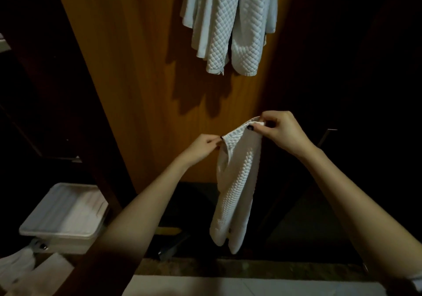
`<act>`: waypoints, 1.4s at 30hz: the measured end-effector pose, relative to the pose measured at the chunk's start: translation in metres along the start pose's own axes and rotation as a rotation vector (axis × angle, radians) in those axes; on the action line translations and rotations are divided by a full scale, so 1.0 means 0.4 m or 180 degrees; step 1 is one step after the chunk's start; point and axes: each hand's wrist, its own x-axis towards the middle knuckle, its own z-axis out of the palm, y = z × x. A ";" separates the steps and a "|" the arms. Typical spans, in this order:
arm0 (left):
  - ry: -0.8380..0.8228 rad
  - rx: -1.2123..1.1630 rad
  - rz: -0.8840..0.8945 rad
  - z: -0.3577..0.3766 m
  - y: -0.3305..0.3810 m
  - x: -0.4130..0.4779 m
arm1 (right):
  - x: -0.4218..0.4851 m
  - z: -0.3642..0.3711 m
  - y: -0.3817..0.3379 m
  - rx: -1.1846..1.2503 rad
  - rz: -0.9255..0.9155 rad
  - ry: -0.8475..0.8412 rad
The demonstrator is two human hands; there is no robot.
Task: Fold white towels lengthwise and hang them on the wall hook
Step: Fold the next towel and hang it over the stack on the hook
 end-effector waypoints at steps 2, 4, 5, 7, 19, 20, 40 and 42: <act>0.0243 0.0186 0.0231 0.014 -0.002 0.017 | -0.003 -0.018 0.011 0.0000 0.0055 0.0022; 0.0507 0.0345 0.0324 0.016 -0.013 0.036 | -0.008 -0.032 0.018 0.0000 0.0106 0.0068; 0.0500 0.0460 0.0320 0.016 -0.019 0.046 | -0.011 -0.038 0.022 0.0016 0.0130 0.0113; 0.0298 0.0803 0.0298 0.016 -0.035 0.064 | -0.017 -0.048 0.028 0.0094 0.0164 0.0203; -0.0188 0.1254 0.0189 0.093 -0.105 0.061 | -0.056 -0.100 0.066 0.0472 0.0398 0.0669; -0.0139 0.1223 0.0190 0.105 -0.116 0.058 | -0.060 -0.104 0.069 0.0518 0.0401 0.0701; 0.0325 -0.0213 0.0056 0.136 -0.060 0.035 | -0.139 -0.118 0.092 0.0247 0.0543 0.0708; 0.0335 -0.0443 0.0191 0.147 -0.009 0.043 | -0.132 -0.111 0.082 0.0211 0.0478 0.0624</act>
